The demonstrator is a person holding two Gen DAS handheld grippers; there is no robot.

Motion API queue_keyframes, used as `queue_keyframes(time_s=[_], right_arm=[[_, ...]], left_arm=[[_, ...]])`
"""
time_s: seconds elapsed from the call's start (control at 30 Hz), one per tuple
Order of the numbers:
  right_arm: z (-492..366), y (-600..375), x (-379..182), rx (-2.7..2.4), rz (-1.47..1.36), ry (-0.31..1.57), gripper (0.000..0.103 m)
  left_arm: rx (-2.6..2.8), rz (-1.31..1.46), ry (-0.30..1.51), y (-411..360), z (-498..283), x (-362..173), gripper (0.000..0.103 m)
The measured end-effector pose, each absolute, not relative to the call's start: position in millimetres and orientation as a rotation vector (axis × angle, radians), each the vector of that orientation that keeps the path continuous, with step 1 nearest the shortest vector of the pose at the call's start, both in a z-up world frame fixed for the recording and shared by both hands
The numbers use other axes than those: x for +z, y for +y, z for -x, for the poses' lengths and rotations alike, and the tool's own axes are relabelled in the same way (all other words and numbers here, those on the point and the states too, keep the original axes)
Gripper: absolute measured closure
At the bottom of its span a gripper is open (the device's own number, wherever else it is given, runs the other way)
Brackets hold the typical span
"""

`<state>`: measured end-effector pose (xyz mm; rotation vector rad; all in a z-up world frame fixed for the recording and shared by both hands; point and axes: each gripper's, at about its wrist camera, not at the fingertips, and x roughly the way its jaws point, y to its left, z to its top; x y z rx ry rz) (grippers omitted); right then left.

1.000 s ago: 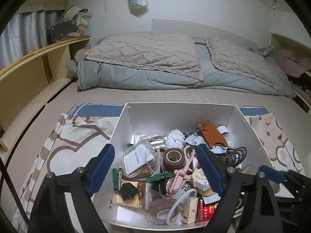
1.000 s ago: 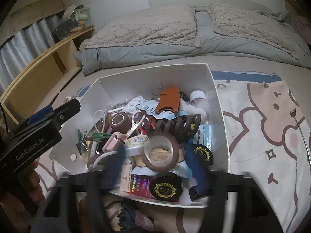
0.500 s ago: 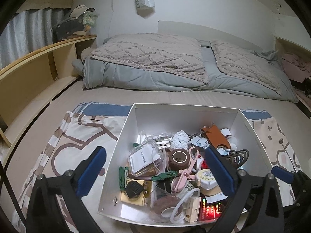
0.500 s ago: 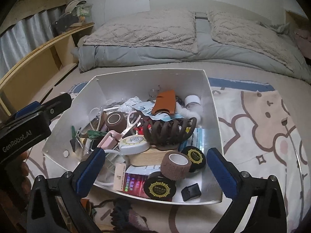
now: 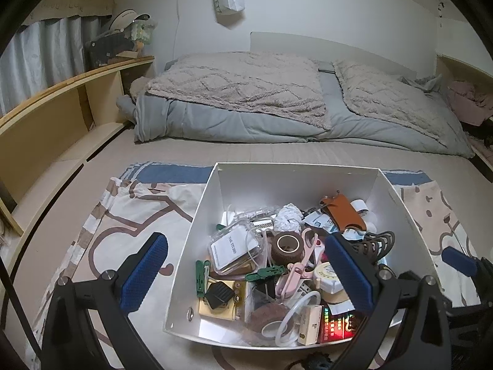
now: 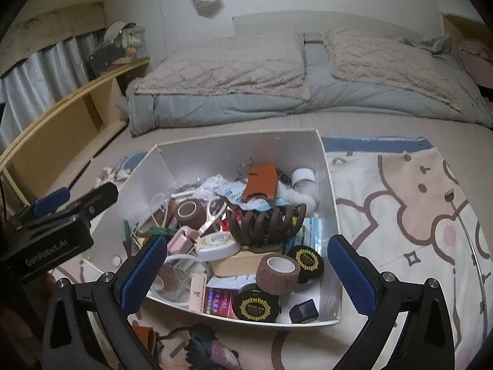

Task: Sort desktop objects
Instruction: 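Raise both open grippers and pull them back from the box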

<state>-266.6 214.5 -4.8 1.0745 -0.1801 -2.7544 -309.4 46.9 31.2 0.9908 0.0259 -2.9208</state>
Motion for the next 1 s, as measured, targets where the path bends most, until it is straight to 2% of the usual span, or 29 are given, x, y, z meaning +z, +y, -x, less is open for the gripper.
queue_keyframes(time_s=[0.43, 1.0], right_arm=[[243.6, 219.1, 27.6, -2.822, -0.890, -0.167, 0.000], [212.7, 219.9, 47.0, -2.860, -0.786, -0.106, 0.000]], left_arm=[[-2.937, -0.915, 0.055, 38.8, 283.2, 58.1, 0.000], [-2.973, -0.865, -0.012, 44.9, 238.8, 77.4, 0.000]])
